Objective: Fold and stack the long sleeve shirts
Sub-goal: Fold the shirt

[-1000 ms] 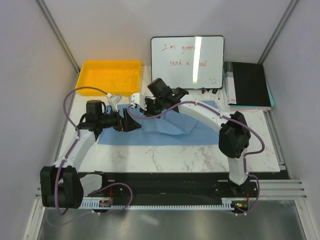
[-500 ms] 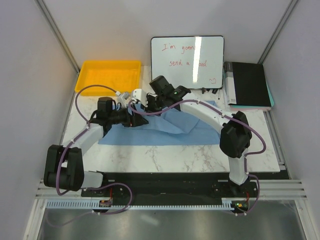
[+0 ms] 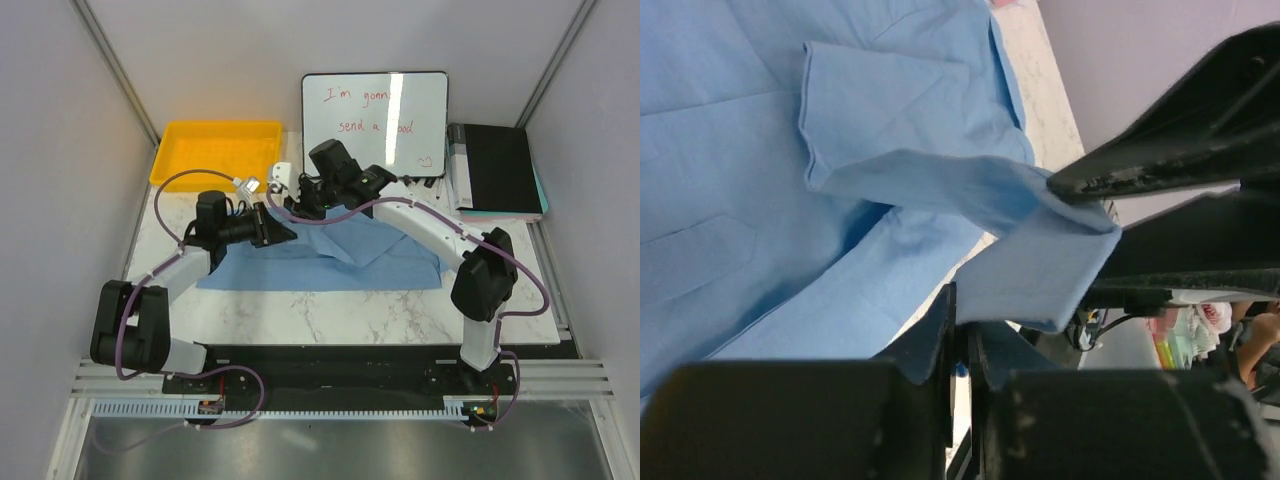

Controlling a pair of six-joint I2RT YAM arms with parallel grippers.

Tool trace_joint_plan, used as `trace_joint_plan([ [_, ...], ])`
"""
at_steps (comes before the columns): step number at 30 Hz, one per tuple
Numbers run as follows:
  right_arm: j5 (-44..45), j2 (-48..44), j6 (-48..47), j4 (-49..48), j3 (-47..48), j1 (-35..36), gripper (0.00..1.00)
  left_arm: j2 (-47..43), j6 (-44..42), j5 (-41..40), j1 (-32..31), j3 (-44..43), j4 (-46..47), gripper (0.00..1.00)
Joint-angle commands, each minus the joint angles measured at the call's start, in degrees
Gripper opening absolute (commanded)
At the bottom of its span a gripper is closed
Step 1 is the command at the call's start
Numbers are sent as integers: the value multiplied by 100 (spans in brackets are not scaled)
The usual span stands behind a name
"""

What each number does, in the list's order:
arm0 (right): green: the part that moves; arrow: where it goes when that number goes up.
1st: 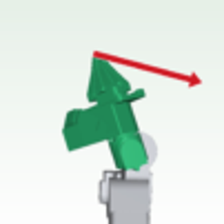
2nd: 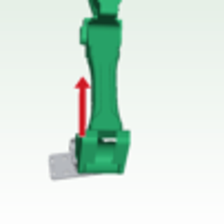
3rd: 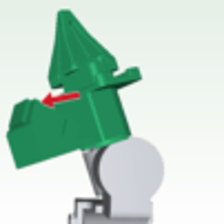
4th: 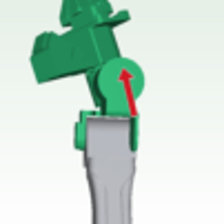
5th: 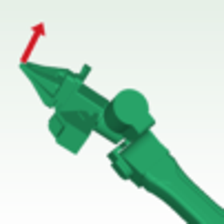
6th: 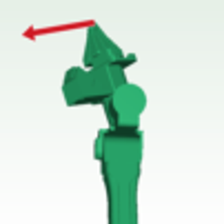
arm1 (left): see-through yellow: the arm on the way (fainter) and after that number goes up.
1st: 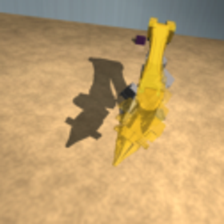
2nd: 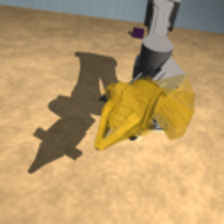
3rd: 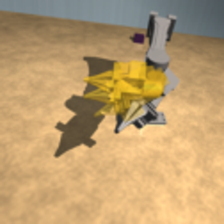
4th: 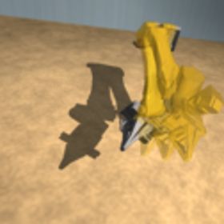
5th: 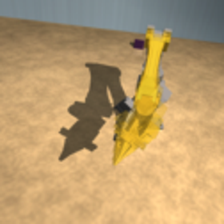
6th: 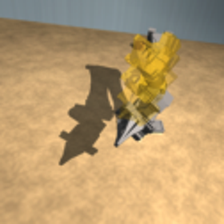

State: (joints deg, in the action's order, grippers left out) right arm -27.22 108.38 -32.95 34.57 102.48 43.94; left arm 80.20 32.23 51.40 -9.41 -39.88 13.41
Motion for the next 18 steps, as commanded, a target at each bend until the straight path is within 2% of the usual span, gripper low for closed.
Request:
trace_joint_plan([
  [1,-125,-299,262,-178,9,-228,53,-224,407,327,-26,-160,347,2],
  [2,-134,-326,367,-196,-8,-315,64,-268,390,275,-61,-239,242,2],
  [3,-169,-343,560,-187,-26,-551,65,-251,50,100,-209,-396,-3,2],
  [4,-222,-387,657,-196,-26,-684,67,-207,-214,20,-297,-850,-727,2],
  [8,-424,-467,957,40,-96,-1466,83,267,-963,-183,-614,-1899,-1787,2],
  [14,-793,-282,1019,822,0,-2653,85,917,-2053,-735,-1133,-3297,-2799,2],
  [16,-1038,-325,1062,964,-26,-3057,83,1040,-2151,-824,-1186,-3630,-2800,2],
  [18,-1406,-483,1395,807,-490,-3486,80,1269,-2011,-868,-1195,-3833,-2556,2],
])
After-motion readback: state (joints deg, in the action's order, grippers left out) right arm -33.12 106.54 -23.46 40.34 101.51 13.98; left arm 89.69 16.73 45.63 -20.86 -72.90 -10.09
